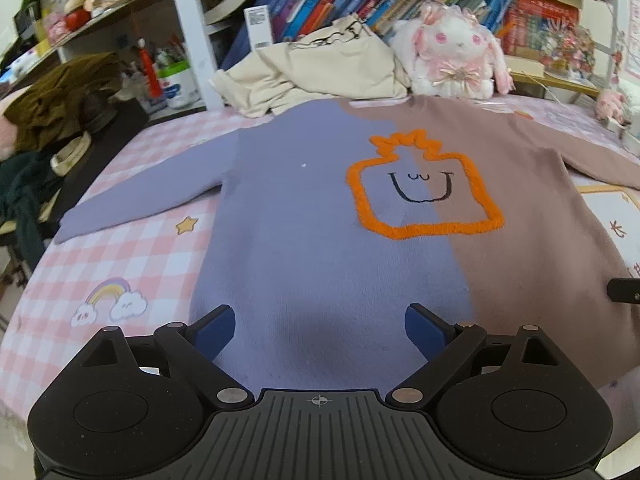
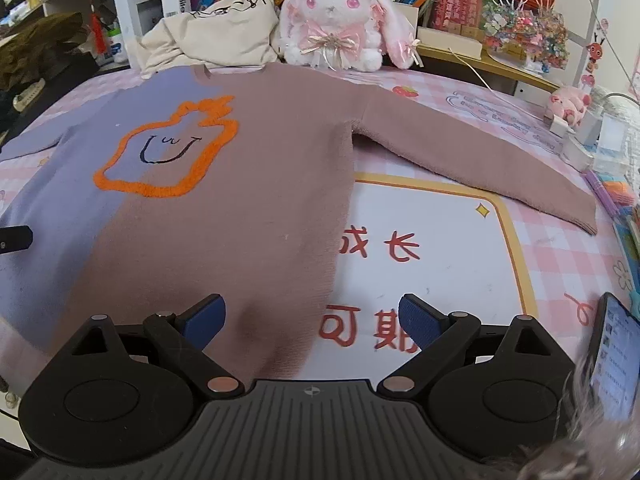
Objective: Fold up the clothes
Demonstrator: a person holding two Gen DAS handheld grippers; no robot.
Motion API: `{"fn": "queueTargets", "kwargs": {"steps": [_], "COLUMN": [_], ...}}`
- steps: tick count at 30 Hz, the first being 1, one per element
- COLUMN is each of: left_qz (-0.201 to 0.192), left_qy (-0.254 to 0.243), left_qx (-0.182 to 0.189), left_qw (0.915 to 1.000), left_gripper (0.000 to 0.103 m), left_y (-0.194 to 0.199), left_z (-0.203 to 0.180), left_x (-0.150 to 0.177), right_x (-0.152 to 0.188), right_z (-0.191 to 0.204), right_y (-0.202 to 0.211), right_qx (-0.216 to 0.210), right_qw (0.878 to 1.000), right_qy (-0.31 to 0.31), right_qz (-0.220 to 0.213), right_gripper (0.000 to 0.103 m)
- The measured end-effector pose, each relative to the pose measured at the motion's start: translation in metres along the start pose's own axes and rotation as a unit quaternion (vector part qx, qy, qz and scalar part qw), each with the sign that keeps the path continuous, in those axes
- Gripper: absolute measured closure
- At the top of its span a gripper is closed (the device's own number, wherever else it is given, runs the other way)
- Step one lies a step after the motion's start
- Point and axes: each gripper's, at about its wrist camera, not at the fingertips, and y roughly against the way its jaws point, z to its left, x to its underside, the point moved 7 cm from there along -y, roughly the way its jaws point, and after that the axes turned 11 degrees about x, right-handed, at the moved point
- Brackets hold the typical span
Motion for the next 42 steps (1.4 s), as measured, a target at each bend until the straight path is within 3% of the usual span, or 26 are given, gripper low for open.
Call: {"fn": "queueTargets", "kwargs": {"steps": [5, 17, 20, 31, 37, 42], "left_qz": [-0.004, -0.014, -0.016, -0.04, -0.05, -0.08], "left_qy": [-0.034, -0.014, 0.006, 0.096, 0.168, 0.233], "left_qx": [0.027, 0.069, 0.066, -0.003, -0.042, -0.027], "left_qw": [0.999, 0.9974, 0.9977, 0.9945, 0.9836, 0.9688], "left_gripper": [0.009, 0.009, 0.009, 0.009, 0.009, 0.009], "left_y": [-0.006, -0.017, -0.017, -0.015, -0.021, -0.029], "left_z": [0.025, 0.133, 0.16, 0.271, 0.339, 0.375], "left_x": [-0.008, -0.019, -0.02, -0.009, -0.006, -0.013], "right_x": [-0.004, -0.011, -0.017, -0.04, -0.051, -0.053], "right_z": [0.026, 0.126, 0.147, 0.213, 0.233, 0.247], "right_y": [0.005, 0.025, 0.031, 0.036, 0.043, 0.045], "right_qx": [0.033, 0.079, 0.075, 0.042, 0.023, -0.011], "right_qw": [0.999, 0.997, 0.997, 0.999, 0.998, 0.997], "right_qy": [-0.021, -0.028, -0.021, 0.027, 0.042, 0.058], "right_qz": [0.004, 0.006, 0.002, -0.016, -0.042, -0.041], "right_gripper": [0.009, 0.008, 0.008, 0.008, 0.008, 0.008]}}
